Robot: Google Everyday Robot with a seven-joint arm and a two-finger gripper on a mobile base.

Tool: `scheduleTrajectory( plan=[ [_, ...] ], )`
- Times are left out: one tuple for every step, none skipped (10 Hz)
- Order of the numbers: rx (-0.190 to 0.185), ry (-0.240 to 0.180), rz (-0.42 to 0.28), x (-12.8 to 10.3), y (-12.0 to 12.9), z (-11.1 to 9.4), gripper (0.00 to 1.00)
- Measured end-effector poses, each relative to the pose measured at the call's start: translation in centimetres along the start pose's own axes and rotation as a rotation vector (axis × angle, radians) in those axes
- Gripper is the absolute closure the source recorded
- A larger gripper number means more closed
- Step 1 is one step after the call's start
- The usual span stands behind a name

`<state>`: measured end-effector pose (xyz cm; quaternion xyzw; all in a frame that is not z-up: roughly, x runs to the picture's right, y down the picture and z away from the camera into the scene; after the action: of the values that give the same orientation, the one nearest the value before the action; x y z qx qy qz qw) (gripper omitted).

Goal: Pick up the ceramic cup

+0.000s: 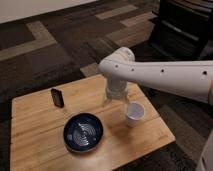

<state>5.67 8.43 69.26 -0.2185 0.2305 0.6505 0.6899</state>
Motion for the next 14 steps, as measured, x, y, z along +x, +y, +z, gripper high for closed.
scheduleTrajectory(
  plan=[
    [-0.008,-0.001,0.007,0.1,-0.4,0.5,0.35],
    [-0.014,-0.001,0.01,0.1,-0.5,0.9,0.35],
    [-0.024,-0.003,0.013,0.1,-0.6,1.4,0.35],
    [-0.032,-0.003,0.019,0.0,-0.7,1.8,0.35],
    [-0.037,-0.002,0.026,0.0,-0.9,2.2,0.35],
    [-0.041,0.001,0.045,0.0,-1.3,2.8,0.35],
    [-0.046,0.003,0.059,0.1,-1.5,3.3,0.35],
    [-0.049,0.005,0.071,0.1,-1.8,3.8,0.35],
    [-0.05,0.007,0.075,0.0,-1.9,4.3,0.35],
    [-0.05,0.011,0.081,0.0,-1.9,4.8,0.35],
    [-0.047,0.014,0.088,-0.1,-2.0,5.2,0.4],
    [-0.04,0.015,0.093,-0.1,-2.2,5.4,0.53],
    [-0.027,0.016,0.094,-0.2,-2.3,5.6,0.67],
    [-0.016,0.02,0.097,-0.1,-2.3,5.7,0.81]
  ],
)
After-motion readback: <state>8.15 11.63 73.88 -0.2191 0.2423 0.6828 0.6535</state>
